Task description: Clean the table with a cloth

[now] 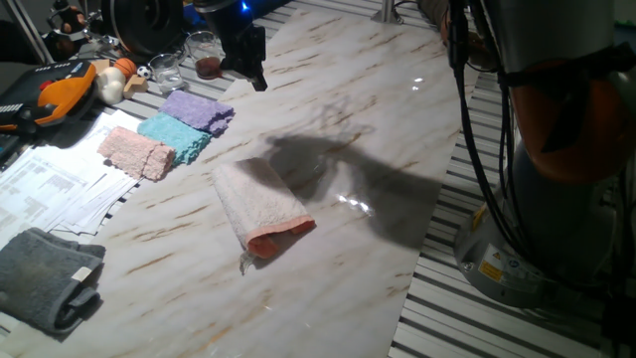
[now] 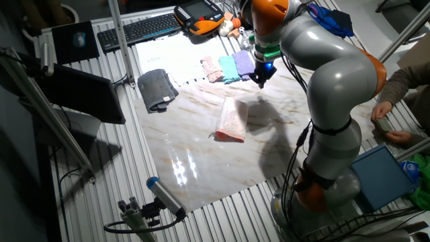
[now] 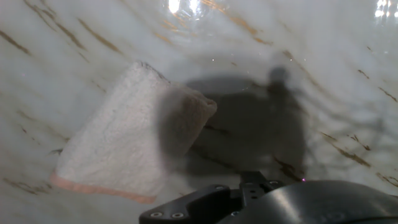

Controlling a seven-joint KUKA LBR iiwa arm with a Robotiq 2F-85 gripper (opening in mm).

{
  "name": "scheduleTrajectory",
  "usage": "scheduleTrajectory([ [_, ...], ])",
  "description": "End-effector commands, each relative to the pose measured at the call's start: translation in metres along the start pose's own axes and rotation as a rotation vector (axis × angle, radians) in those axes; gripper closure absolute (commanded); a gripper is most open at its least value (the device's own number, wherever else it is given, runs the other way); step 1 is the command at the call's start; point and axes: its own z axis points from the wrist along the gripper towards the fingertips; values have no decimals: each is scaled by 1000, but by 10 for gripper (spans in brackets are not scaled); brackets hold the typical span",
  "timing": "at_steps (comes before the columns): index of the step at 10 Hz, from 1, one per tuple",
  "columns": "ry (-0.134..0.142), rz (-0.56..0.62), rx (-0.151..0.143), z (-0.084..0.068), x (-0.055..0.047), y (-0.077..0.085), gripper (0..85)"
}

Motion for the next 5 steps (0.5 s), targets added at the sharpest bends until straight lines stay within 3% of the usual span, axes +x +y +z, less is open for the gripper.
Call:
scheduleTrajectory([
  [1,0,0,0,0,0,0,850],
  [5,-6,-22,-4,0,0,0,850],
])
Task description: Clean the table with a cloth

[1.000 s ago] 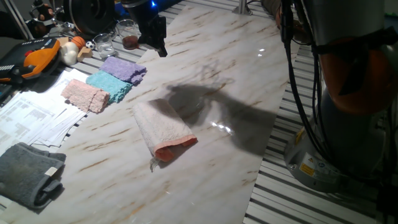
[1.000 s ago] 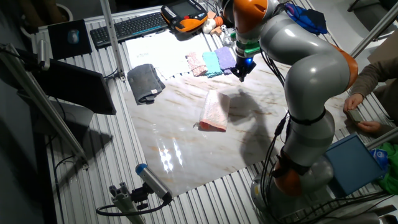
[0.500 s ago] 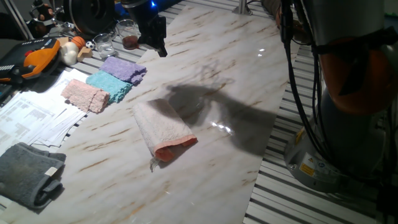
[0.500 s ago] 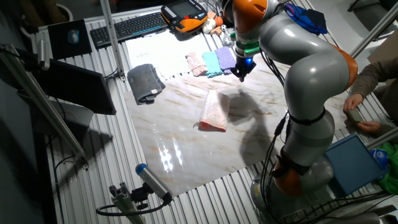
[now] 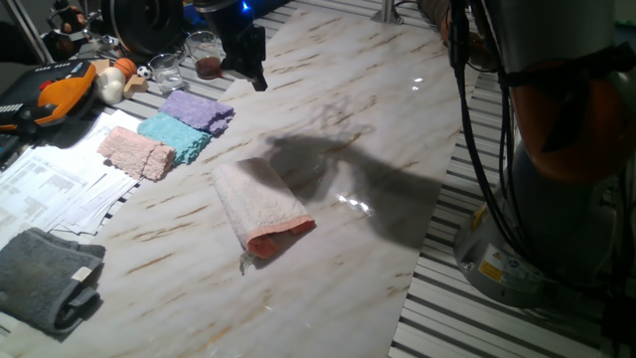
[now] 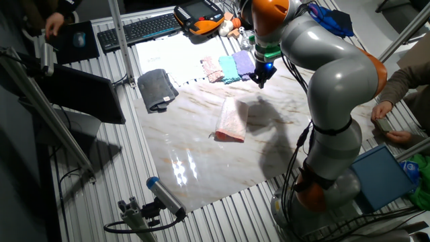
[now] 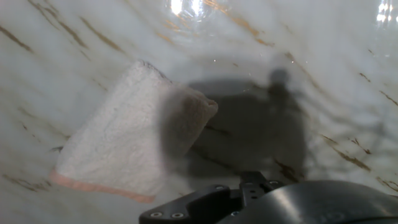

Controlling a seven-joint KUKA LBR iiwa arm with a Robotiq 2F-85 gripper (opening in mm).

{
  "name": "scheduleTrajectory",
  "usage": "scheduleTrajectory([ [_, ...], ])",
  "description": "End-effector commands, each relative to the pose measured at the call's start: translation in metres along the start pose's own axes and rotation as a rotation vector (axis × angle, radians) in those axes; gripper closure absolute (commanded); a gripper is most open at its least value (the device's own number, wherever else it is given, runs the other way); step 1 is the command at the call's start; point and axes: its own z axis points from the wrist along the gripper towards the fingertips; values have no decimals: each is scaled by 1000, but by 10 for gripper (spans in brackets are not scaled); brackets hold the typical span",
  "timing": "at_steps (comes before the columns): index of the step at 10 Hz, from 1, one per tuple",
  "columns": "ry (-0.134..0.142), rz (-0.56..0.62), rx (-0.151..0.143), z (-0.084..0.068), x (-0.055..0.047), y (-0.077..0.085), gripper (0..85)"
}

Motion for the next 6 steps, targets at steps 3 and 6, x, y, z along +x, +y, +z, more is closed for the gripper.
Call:
scheduleTrajectory([
  [3,0,-9,-1,0,0,0,850],
  [6,0,7,-4,0,0,0,850],
])
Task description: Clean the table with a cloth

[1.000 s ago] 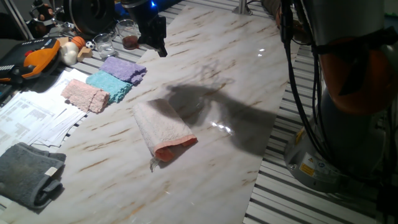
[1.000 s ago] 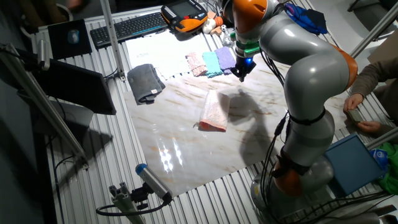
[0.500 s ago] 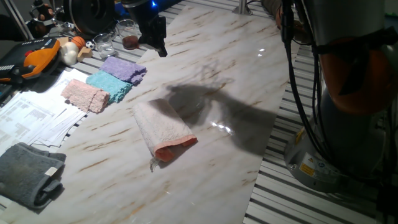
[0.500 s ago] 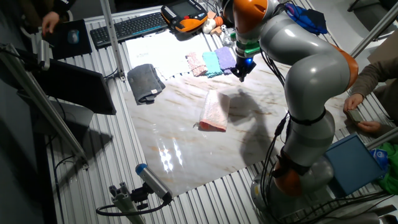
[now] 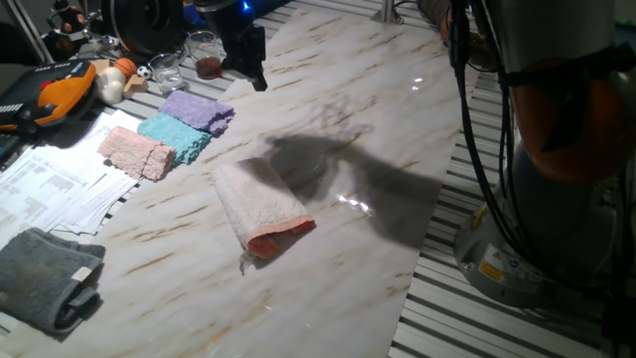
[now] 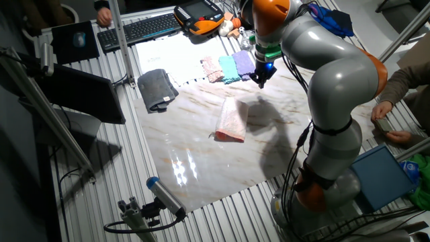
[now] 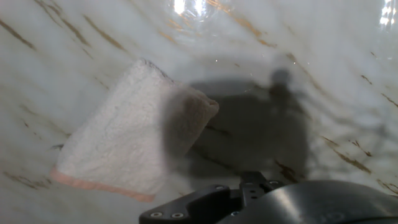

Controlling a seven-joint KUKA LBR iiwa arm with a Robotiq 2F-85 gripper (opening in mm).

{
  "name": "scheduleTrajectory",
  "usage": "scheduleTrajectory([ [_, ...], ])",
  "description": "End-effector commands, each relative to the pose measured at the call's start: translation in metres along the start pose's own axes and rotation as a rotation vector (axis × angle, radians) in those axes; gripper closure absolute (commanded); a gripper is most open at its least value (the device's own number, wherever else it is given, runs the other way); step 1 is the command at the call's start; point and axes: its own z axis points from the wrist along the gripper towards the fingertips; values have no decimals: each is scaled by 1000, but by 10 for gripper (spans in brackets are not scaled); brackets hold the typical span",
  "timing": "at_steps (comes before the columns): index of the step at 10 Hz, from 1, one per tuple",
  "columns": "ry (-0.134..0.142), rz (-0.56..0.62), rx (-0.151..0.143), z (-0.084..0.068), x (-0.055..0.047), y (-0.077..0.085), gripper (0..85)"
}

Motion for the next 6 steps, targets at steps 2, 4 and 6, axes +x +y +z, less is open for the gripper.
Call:
scheduleTrajectory([
  [2,0,-9,0,0,0,0,850],
  [4,0,-12,0,0,0,0,850],
  [6,-2,-49,-3,0,0,0,850],
])
